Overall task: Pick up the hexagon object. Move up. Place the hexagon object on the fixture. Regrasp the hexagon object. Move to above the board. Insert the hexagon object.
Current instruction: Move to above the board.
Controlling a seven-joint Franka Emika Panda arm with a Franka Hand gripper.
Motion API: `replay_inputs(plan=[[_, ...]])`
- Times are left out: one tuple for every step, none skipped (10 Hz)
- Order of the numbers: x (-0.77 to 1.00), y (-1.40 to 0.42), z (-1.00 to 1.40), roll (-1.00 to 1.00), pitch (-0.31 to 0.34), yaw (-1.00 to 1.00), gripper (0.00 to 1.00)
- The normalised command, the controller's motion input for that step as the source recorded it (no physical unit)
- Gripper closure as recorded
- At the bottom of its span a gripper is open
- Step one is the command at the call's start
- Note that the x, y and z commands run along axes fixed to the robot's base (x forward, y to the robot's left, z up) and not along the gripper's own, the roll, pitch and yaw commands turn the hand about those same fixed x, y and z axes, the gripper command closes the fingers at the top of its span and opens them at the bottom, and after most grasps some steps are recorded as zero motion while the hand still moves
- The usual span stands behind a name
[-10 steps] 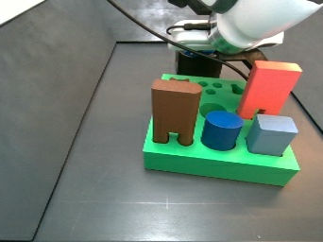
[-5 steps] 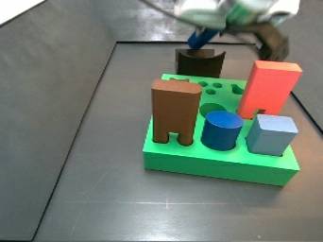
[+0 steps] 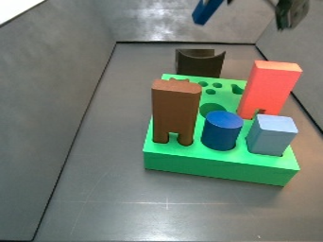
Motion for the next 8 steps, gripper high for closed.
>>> replay_inputs(plan=[[0.09, 0.08, 1.00, -0.03, 0.109, 0.07, 1.00], [0.09, 0.07, 1.00, -0.03, 0.112, 0.07, 1.00], [0.09, 0.05, 1.00, -0.04, 0.117, 0.08, 1.00], [0.09, 0.04, 1.00, -0.04, 0.113, 0.08, 1.00], [0.07, 0.02, 0.84, -0.04, 0.107, 0.09, 1.00], [0.05, 0.01, 0.67, -0.04, 0.104, 0.09, 1.00], [0.04, -0.01, 0.46, -0.04, 0.102, 0.09, 1.00], [0.03, -0.01, 0.24, -0.04, 0.102, 0.09, 1.00]])
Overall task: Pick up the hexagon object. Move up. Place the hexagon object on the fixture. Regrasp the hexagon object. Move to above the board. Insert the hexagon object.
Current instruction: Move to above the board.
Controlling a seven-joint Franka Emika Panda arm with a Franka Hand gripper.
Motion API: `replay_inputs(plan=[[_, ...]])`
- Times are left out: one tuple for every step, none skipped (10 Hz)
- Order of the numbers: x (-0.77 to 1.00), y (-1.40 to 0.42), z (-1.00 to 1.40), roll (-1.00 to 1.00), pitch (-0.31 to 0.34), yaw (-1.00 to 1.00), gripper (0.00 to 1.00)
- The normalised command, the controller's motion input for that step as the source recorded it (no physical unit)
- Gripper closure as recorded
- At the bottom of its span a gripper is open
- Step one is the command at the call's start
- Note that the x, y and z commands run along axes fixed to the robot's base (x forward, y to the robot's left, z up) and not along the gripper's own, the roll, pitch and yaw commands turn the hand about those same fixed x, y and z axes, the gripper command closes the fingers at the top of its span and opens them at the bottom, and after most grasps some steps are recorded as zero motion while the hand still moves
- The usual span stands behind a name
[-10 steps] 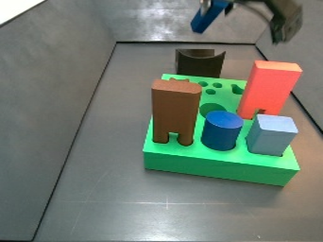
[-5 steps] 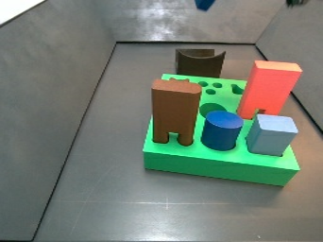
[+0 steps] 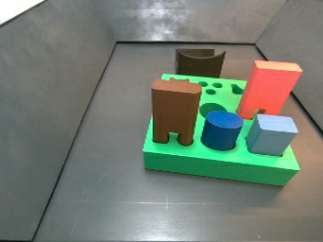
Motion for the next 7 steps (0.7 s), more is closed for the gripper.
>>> replay_inputs(plan=[[-0.71, -1.00, 0.19, -1.00, -0.068, -0.10, 1.00], [-0.73, -1.00, 0.20, -1.00, -0.090, -0.10, 1.00], [-0.76, -1.00, 0.20, -1.00, -0.105, -0.11, 1.00], [-0.79, -1.00, 0.19, -1.00, -0.120, -0.11, 1.00], [-0.79, -1.00, 0.20, -1.00, -0.120, -0.12, 1.00], [-0.80, -1.00, 0.20, -1.00, -0.119, -0.13, 1.00], [-0.82, -1.00, 0.19, -1.00, -0.114, -0.14, 1.00]])
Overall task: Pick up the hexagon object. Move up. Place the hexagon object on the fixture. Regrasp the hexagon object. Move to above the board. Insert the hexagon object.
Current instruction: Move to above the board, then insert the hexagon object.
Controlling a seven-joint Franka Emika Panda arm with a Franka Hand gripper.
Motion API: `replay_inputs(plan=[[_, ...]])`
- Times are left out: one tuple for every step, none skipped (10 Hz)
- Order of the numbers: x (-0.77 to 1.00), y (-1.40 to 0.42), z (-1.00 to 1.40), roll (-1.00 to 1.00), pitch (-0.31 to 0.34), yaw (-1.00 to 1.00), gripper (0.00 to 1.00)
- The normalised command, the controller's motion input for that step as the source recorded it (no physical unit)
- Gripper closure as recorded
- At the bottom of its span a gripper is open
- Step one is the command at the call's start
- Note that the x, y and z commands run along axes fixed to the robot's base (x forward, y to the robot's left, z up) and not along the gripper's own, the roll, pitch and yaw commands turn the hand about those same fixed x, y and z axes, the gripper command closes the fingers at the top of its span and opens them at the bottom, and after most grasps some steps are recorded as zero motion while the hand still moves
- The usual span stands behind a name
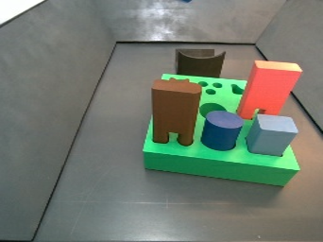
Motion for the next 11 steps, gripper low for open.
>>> replay_inputs(plan=[[-0.85, -1.00, 0.19, -1.00, -0.119, -0.14, 1.00], [-0.83, -0.94, 0.17, -1.00, -0.121, -0.14, 1.00], [-0.54, -0.56, 0.11, -0.95, -0.121, -0.13, 1.00], [-0.32, -0.29, 0.05, -0.72, -0.103, -0.09, 1.00], [-0.16, -0.11, 0.01, -0.50, -0.062, -0.05, 1.00], [-0.06, -0.06, 0.02, -0.28, -0.013, -0.03, 1.00], [0.00, -0.02, -0.01, 0.00, 0.000, 0.00, 1.00], [-0.07, 0.01, 0.00, 0.00, 0.000, 0.00, 1.00], [-0.16, 0.48, -0.14, -0.29, -0.176, 0.00, 1.00], [0.20, 0.74, -0.34, -0.42, -0.059, 0.00, 1.00], [0.12, 0.59, -0.31, -0.41, -0.111, -0.07, 1.00]])
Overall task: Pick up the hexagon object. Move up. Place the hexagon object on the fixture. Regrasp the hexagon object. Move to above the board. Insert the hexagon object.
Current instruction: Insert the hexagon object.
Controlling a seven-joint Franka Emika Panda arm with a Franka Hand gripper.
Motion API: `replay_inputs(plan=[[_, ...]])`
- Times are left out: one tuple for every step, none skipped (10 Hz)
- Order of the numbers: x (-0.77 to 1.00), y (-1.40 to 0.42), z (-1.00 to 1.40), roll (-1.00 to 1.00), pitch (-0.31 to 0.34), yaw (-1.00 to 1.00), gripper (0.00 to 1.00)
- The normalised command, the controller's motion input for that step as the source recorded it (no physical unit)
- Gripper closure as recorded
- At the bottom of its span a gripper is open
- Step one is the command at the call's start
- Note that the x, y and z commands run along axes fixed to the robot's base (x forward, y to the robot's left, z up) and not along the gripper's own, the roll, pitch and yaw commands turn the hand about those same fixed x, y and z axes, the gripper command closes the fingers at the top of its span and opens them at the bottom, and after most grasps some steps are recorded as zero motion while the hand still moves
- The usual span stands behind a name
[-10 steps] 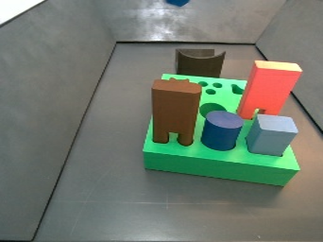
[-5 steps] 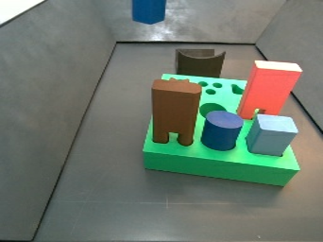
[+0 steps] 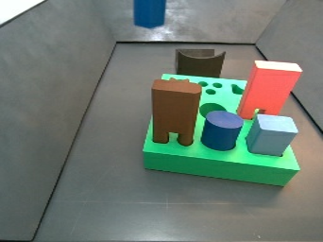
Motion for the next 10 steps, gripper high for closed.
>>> replay_inputs(plan=[[0.23, 0.48, -0.32, -0.39, -0.080, -0.17, 1.00], [0.23, 0.34, -0.40, -0.33, -0.064, -0.31, 1.00], [0.20, 0.21, -0.47, -0.19, -0.049, -0.18, 1.00], [0.00, 0.03, -0.09, 0.00, -0.061, 0.00, 1.00], [0.19, 0.22, -0.27, -0.14, -0.047, -0.02, 1.00], [0.55, 0.26, -0.40, -0.11, 0.000, -0.10, 1.00], [0.51, 0.31, -0.50, -0.07, 0.000, -0.39, 1.00], [0.47, 0.36, -0.61, -0.06, 0.000, -0.52, 1.00], [0.27, 0.29, -0.77, 0.00, 0.000, -0.56, 1.00], [-0.03, 0.01, -0.74, 0.00, -0.023, -0.40, 1.00]])
